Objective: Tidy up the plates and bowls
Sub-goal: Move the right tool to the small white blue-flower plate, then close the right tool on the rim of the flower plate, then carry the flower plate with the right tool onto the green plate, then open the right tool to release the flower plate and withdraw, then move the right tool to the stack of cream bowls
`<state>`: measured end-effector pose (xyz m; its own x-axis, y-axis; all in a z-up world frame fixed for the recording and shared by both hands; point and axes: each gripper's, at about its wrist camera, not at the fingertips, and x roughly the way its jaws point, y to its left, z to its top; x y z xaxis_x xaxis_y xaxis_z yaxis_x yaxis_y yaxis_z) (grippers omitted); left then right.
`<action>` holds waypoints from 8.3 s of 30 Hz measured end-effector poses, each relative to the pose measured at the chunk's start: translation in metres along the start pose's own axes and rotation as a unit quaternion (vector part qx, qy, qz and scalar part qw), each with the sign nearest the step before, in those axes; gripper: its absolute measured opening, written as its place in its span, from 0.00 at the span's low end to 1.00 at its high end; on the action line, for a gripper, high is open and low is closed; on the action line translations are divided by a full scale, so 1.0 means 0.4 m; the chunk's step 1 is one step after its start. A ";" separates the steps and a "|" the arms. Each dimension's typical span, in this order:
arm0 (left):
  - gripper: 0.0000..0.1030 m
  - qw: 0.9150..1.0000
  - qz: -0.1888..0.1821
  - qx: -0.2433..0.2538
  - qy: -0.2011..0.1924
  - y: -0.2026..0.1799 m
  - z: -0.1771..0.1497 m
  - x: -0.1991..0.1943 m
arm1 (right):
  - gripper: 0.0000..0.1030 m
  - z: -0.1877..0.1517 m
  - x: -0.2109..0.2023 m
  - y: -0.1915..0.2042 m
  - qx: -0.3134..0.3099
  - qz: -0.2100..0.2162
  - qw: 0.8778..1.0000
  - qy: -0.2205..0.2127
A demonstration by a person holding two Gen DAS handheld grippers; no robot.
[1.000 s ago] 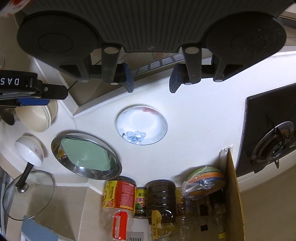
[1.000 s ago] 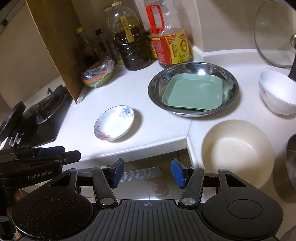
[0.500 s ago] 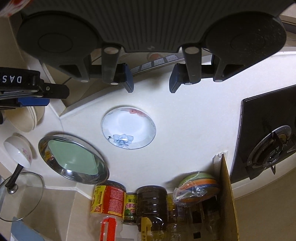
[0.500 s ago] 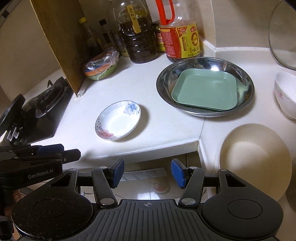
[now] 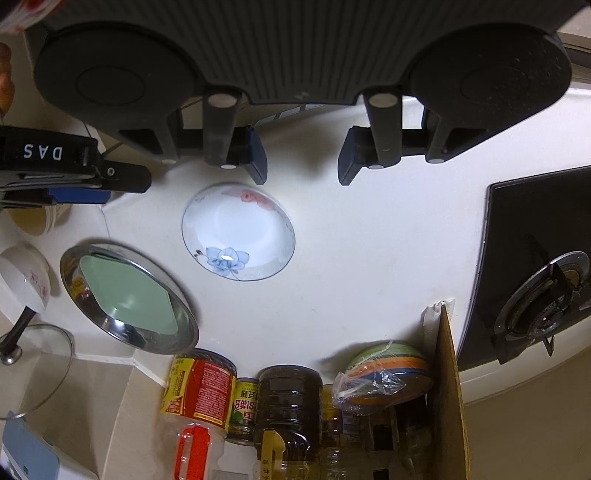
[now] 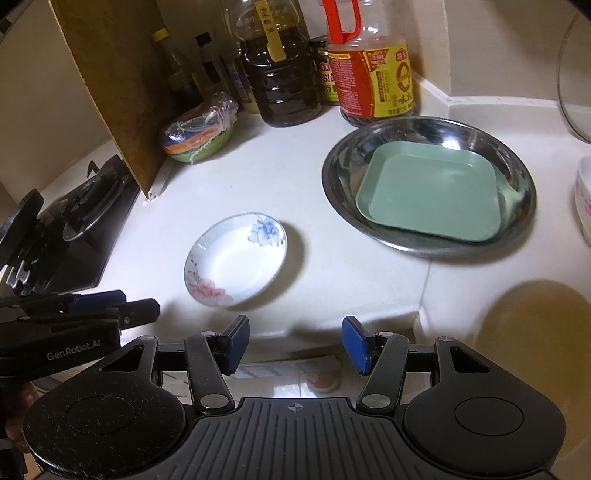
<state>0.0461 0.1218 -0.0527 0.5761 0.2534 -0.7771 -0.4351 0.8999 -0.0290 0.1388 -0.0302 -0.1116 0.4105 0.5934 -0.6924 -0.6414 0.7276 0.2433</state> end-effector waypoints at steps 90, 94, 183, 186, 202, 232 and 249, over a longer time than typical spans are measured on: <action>0.14 0.985 -0.141 0.099 -0.027 -0.218 0.206 0.156 | 0.11 0.135 -0.003 -0.112 0.060 -0.074 0.992 -0.088; 0.14 0.980 -0.158 0.120 -0.024 -0.273 0.223 0.178 | 0.11 0.137 -0.022 -0.163 0.080 -0.095 0.988 -0.093; 0.15 0.969 -0.182 0.163 -0.033 -0.310 0.145 0.059 | 0.47 0.006 -0.259 -0.210 0.163 -0.093 0.972 -0.140; 0.15 0.969 -0.183 0.165 -0.031 -0.312 0.114 0.032 | 0.47 -0.027 -0.292 -0.198 0.163 -0.089 0.972 -0.143; 0.15 0.973 -0.170 0.158 -0.017 -0.303 -0.056 -0.073 | 0.49 -0.194 -0.388 -0.166 0.161 -0.088 0.976 -0.118; 0.15 0.975 -0.155 0.162 -0.002 -0.392 -0.179 -0.111 | 0.64 -0.334 -0.446 -0.229 0.168 -0.142 0.972 -0.078; 0.15 0.971 -0.168 0.172 -0.001 -0.428 -0.161 -0.095 | 0.64 -0.350 -0.462 -0.260 0.205 -0.145 0.965 -0.081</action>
<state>0.0542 -0.0649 -0.0587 0.6468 -0.0750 -0.7590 0.0342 0.9970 -0.0694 0.0389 -0.2639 -0.1040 0.6507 0.3670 -0.6648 -0.1884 0.9261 0.3269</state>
